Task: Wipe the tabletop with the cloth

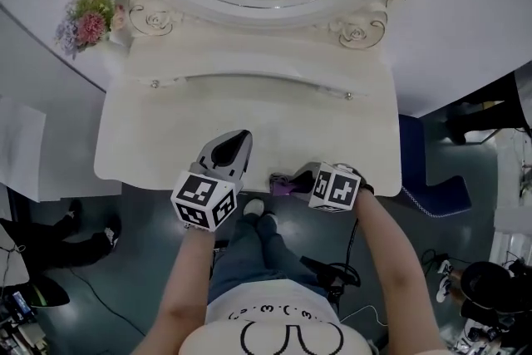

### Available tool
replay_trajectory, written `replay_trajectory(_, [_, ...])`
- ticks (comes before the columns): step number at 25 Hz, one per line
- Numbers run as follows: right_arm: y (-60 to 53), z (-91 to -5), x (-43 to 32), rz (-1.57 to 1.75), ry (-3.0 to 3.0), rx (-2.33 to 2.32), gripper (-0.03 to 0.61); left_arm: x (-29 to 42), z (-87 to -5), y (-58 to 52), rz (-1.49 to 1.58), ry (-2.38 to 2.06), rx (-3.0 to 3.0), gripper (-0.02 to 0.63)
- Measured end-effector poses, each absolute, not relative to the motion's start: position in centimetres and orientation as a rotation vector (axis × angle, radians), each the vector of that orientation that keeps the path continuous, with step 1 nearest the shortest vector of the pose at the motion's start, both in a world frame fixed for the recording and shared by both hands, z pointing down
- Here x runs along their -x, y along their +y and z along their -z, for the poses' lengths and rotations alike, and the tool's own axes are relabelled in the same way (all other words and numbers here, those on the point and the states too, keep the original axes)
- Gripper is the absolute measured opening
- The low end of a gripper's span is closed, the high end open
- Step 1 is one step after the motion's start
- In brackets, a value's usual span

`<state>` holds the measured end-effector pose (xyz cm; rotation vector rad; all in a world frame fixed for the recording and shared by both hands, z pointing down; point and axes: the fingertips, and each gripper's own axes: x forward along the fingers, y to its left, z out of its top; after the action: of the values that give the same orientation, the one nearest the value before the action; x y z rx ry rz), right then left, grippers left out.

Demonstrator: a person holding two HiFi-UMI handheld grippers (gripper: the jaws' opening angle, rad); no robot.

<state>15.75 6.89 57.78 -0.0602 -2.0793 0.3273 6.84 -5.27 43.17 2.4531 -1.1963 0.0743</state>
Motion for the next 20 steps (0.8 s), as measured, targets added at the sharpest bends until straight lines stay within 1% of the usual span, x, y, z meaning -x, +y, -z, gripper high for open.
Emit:
replay_trajectory(4, [8.8, -56.6, -15.7, -0.374, -2.101, 0.105, 0.069, -6.5, -42.9, -4.1, -0.073, -1.245, -2.433, -0.002])
replay_trajectory(7, [7.4, -55.2, -15.2, -0.357, -2.177, 0.019, 0.069, -5.9, -42.6, -3.4, -0.082, -1.279, -2.425, -0.002])
replay_trajectory(15, [-5.0, -54.0, -14.9, -0.139, -2.164, -0.525, 0.072, -3.1, -42.7, -3.8, -0.09, -1.326, -2.401, -0.002])
replay_trajectory(20, [-12.2, -53.8, -14.6, -0.058, -2.075, -0.715, 0.074, -2.0, -42.7, -5.7, -0.109, -1.268, -2.436, -0.002])
